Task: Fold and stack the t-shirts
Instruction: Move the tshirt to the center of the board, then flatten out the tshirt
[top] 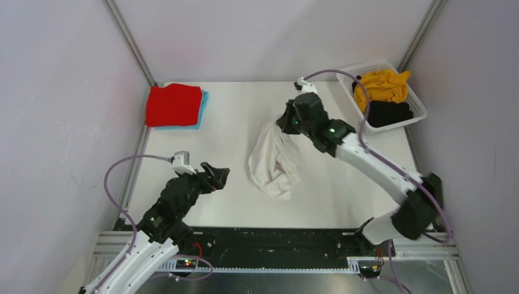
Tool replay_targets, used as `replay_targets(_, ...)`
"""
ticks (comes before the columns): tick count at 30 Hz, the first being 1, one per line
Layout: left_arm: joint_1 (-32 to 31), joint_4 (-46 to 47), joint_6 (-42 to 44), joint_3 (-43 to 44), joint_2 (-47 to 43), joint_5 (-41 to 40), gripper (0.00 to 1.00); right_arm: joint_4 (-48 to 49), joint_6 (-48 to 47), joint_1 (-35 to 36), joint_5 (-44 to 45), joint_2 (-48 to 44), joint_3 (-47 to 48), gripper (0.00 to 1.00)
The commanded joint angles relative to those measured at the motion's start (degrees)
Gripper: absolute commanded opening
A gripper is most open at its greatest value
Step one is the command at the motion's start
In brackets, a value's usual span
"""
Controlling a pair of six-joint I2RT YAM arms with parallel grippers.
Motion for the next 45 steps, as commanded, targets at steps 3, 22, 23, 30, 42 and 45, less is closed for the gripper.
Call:
replay_targets(3, -0.23, 0.21, -1.58, 1.6, 5.01, 5.05, 0.98, 5.02, 5.43, -7.33, -4.74, 20.71, 9.89, 0.0)
replay_targets(22, -26.06, 13.44, 1.4, 14.37, 44.86, 8.05, 0.98, 3.22, 7.02, -18.39, -0.06, -19.69, -26.07, 0.99)
replay_targets(23, -28.4, 13.32, 2.51, 17.36, 48.55, 7.78, 0.98, 2.51, 8.02, -19.61, 0.1, -22.91, -28.2, 1.0)
replay_targets(30, -32.7, 12.07, -2.79, 24.65, 63.09, 0.68, 0.98, 0.26, 9.98, -21.93, 4.25, -39.86, -39.27, 0.99)
replay_targets(42, -31.03, 11.3, -13.47, 21.74, 67.98, -13.1, 0.92, 2.4, 9.19, -22.17, 1.69, -34.9, -39.74, 0.99)
replay_targets(45, -27.71, 11.38, -16.2, 20.48, 69.0, -13.41, 0.82, 3.13, 9.12, -22.15, 0.03, -32.15, -39.75, 0.99)
